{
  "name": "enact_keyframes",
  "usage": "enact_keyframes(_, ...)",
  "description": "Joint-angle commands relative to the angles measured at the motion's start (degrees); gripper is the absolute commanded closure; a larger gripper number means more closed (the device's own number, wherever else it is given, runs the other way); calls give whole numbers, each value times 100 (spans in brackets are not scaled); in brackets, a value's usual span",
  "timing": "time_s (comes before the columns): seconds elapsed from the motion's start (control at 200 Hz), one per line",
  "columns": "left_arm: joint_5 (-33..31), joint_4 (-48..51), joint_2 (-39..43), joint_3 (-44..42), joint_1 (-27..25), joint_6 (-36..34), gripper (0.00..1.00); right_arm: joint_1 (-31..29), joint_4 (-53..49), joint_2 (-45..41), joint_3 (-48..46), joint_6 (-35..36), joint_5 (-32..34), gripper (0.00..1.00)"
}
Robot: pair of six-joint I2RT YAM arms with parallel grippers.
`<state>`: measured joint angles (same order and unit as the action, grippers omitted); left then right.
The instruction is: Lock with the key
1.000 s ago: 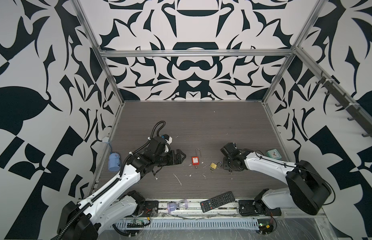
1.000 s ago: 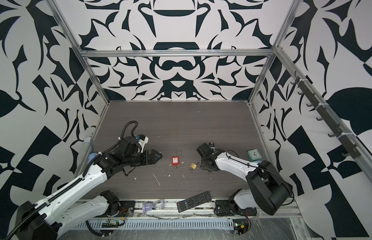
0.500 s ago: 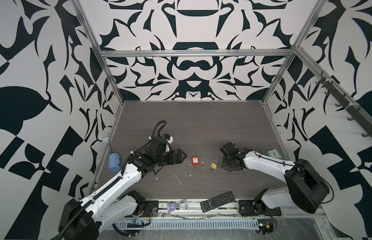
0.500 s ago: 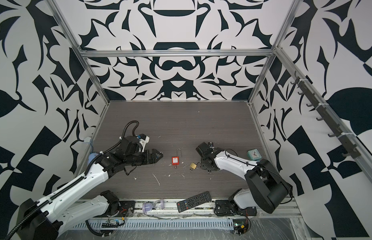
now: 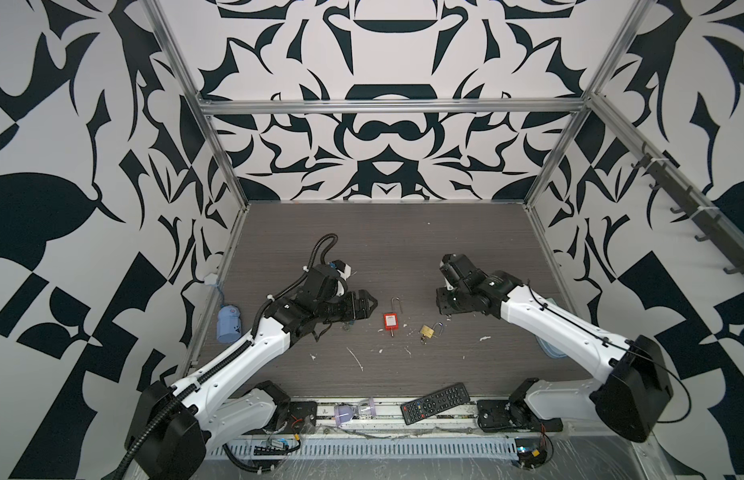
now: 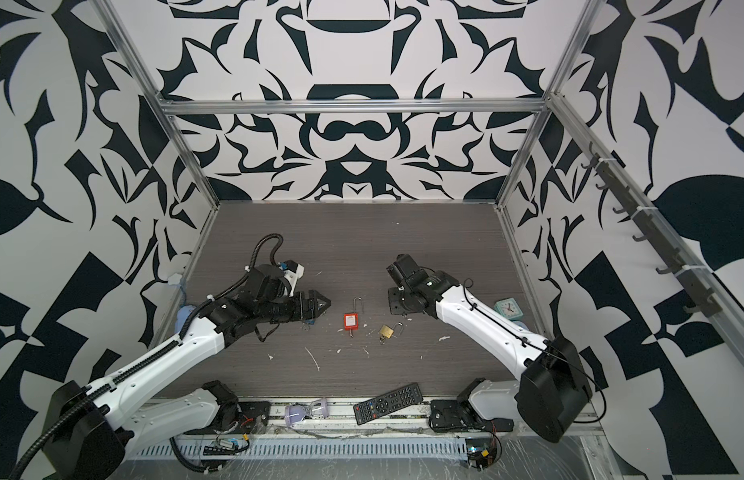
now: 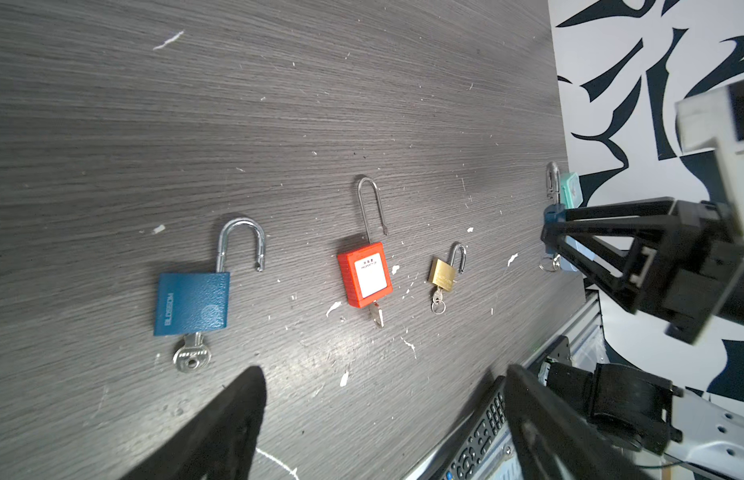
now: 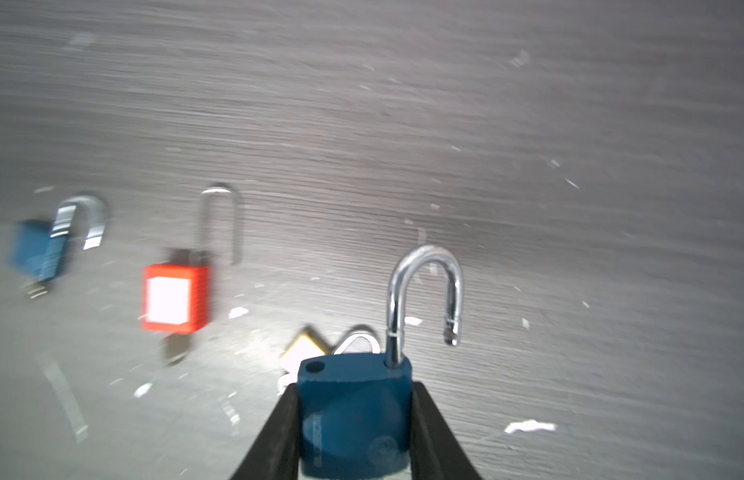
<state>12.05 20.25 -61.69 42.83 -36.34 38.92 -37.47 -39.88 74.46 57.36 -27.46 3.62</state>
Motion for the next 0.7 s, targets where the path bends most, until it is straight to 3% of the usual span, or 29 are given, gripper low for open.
enact_keyframes(0.0,203,127,-19,238,-14,-108,9,-224,237,-131,230,428,-535,100)
enact_keyframes(0.12,338,155,60,252,-14,-113,9,-370,663,-198,117,792,-1081,100)
enact_keyframes(0.41,915,18,-29,304,-14,-5,10,-701,1162,-587,-106,1271,-1368,100)
enact_keyframes(0.645,1613,-547,-249,327,-14,301,14,-1169,1325,-618,-164,1779,-1040,100)
enact_keyframes(0.695,1715,-654,-301,310,-18,373,20,-1265,1323,-562,-117,1844,-971,100)
